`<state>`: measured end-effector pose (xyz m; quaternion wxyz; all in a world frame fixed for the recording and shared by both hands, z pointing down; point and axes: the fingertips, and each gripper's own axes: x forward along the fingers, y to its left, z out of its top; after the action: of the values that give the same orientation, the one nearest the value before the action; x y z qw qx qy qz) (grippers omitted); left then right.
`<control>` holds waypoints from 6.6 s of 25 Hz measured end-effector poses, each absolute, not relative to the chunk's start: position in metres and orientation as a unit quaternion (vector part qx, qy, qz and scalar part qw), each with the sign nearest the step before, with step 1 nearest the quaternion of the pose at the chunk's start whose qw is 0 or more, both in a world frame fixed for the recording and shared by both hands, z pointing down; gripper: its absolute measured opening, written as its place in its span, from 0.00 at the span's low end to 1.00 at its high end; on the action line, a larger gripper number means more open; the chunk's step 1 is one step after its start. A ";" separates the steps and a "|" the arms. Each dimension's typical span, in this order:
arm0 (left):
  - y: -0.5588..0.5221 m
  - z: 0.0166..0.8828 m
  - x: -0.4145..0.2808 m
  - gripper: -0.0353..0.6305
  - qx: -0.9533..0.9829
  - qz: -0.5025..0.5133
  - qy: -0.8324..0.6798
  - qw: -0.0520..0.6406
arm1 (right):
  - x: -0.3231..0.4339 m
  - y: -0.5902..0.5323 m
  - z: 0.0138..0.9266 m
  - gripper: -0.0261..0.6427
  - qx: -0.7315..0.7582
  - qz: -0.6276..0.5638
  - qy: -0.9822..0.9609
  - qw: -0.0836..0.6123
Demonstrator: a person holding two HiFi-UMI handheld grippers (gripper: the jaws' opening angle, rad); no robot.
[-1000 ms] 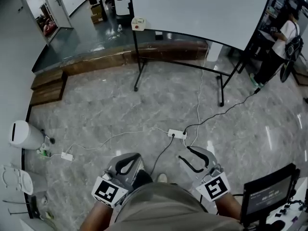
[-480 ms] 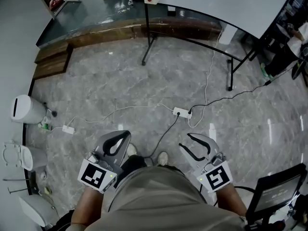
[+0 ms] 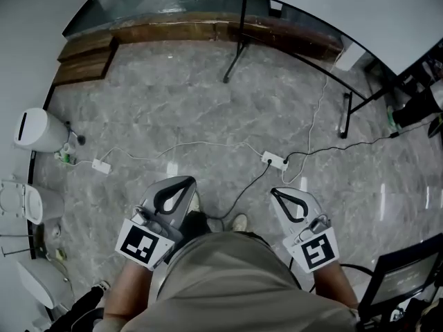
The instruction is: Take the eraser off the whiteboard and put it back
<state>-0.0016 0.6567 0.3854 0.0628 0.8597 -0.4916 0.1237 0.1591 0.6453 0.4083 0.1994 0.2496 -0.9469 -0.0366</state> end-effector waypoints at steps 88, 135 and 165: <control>-0.317 0.429 -0.015 0.39 0.892 0.159 -0.423 -0.003 | 0.093 -0.139 0.399 0.04 0.492 0.030 -0.852 0.179; -0.422 0.429 0.038 0.46 0.847 0.135 -0.514 -0.019 | 0.195 -0.207 0.420 0.04 0.464 0.051 -0.860 0.208; -0.161 0.240 -0.218 0.46 0.895 0.003 -0.444 -0.045 | -0.064 -0.109 0.403 0.04 0.384 0.007 -0.900 0.207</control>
<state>-0.2181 -0.1611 0.2403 -0.0446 0.8947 -0.4444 0.0033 -0.0635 -0.1089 0.4026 0.2073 0.3842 -0.8996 0.0073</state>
